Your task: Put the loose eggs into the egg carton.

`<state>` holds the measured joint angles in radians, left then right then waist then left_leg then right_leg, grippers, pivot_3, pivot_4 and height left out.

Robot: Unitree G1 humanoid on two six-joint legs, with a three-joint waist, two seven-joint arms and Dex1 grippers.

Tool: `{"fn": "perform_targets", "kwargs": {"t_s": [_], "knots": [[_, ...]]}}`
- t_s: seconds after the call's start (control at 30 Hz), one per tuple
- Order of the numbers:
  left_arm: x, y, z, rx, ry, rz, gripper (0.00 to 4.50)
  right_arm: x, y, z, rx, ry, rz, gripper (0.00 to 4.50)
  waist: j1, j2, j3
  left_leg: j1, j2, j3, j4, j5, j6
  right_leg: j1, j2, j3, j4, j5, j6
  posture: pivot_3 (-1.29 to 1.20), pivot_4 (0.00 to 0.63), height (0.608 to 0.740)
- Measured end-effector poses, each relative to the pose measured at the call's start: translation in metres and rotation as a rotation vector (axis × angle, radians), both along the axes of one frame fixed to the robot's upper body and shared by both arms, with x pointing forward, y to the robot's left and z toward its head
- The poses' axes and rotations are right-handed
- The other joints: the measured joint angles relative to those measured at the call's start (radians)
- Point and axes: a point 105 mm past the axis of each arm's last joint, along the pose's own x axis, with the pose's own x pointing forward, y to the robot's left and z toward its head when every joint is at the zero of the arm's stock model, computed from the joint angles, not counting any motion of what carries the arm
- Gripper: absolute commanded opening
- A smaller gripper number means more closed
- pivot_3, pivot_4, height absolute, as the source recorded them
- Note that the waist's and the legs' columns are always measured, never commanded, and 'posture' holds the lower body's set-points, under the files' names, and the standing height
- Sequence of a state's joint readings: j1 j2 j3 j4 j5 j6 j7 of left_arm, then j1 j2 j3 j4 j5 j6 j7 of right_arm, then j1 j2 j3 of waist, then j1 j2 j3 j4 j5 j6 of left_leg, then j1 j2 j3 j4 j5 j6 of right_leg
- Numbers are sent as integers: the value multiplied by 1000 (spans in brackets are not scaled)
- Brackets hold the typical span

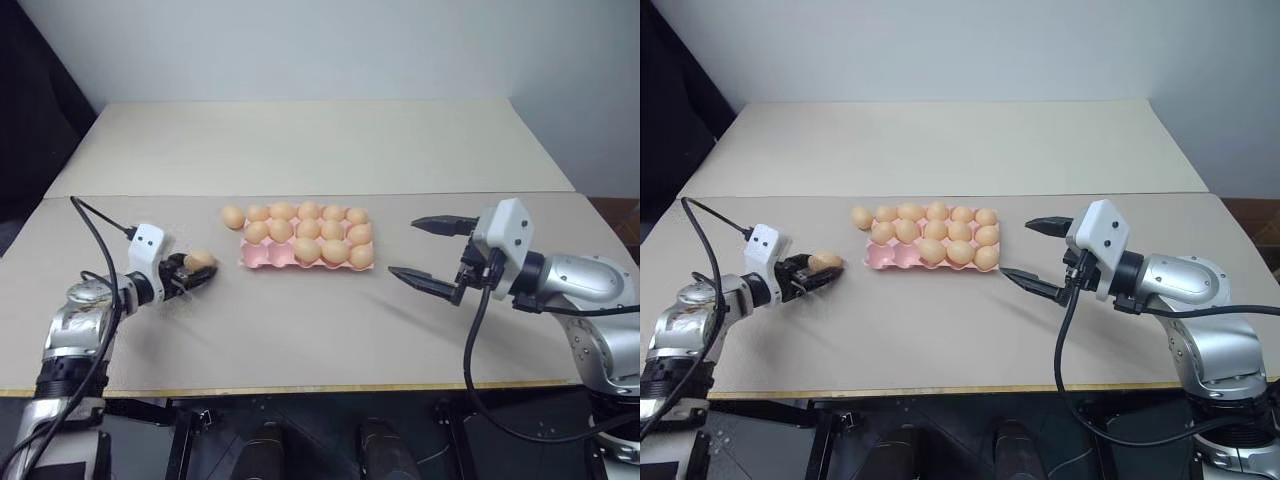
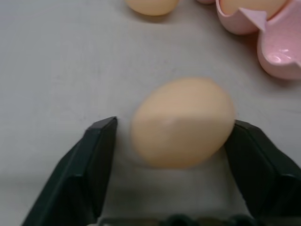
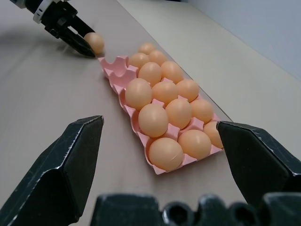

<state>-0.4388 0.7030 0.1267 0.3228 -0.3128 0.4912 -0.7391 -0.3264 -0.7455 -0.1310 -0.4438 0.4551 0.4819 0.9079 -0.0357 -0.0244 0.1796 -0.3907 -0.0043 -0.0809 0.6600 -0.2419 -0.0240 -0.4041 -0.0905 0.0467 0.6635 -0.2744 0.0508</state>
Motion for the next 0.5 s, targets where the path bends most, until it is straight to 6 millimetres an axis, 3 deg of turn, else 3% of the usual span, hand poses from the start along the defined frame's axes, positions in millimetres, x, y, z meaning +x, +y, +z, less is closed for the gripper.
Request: {"fn": "perform_targets", "kwargs": {"t_s": [0.07,0.33,0.4,0.5], "knots": [[2,1,0,4,-8,6,2075,0,-1,0,-3,2,-5,4500,0,0,0,0,0,0,0,0,0,0,0,0,0,0,0,0,150,740],[-5,-3,3,-20,-41,-34,2075,0,-2,-2,-2,5,-21,4500,-4,0,0,-1,1,0,0,0,0,-1,0,0,0,0,0,0,150,740],[-10,1,12,-7,-67,-45,2075,-1,-3,-5,-2,15,-26,4500,-4,0,0,-1,1,0,0,0,0,-1,0,0,0,0,0,0,150,740],[-16,-1,41,-11,-152,-96,2075,-2,-2,-4,-1,9,-27,4500,-3,0,0,-1,1,0,0,0,0,-1,0,0,0,0,0,0,150,740]]}}
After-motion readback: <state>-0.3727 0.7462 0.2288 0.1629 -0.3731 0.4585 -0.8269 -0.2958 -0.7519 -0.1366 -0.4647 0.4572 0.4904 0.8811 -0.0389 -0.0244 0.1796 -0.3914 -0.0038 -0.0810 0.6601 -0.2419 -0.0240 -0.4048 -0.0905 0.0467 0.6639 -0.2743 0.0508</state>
